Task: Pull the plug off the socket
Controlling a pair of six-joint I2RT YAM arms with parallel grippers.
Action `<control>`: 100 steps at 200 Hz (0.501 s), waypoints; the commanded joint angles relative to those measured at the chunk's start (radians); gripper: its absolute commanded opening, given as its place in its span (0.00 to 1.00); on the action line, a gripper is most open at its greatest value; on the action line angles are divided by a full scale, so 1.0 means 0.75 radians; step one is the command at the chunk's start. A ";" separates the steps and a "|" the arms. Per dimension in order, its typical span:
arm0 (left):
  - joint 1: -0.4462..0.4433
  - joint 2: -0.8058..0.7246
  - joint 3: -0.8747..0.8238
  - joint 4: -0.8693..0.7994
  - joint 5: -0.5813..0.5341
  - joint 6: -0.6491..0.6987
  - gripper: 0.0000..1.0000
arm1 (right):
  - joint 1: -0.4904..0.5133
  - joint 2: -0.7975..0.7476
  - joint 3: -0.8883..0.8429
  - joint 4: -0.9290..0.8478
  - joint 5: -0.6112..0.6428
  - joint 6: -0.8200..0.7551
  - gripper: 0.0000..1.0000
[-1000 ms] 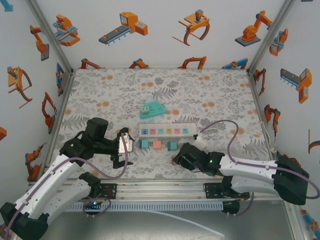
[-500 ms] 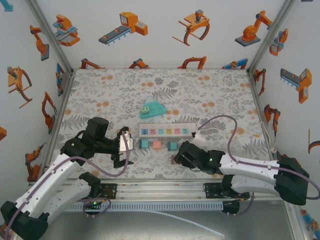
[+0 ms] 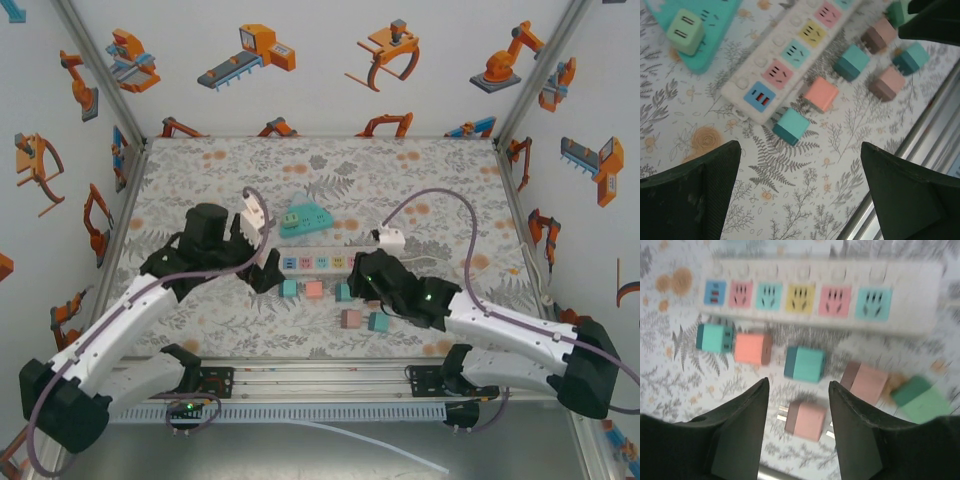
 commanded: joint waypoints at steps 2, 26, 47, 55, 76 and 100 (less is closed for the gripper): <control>0.016 0.125 0.125 0.022 -0.160 -0.301 0.97 | -0.159 0.113 0.163 0.110 -0.147 -0.387 0.51; 0.030 0.317 0.249 0.002 -0.239 -0.333 0.98 | -0.362 0.327 0.377 0.113 -0.442 -0.409 0.52; 0.040 0.486 0.387 -0.031 -0.301 -0.264 0.99 | -0.468 0.544 0.580 0.111 -0.624 -0.414 0.52; 0.040 0.535 0.422 -0.012 -0.324 -0.227 0.97 | -0.501 0.618 0.651 0.114 -0.684 -0.413 0.53; 0.045 0.650 0.482 0.054 -0.366 -0.101 0.86 | -0.580 0.825 0.829 0.116 -0.854 -0.416 0.56; 0.045 0.783 0.580 0.059 -0.380 0.049 0.81 | -0.625 1.040 1.012 0.106 -0.959 -0.459 0.59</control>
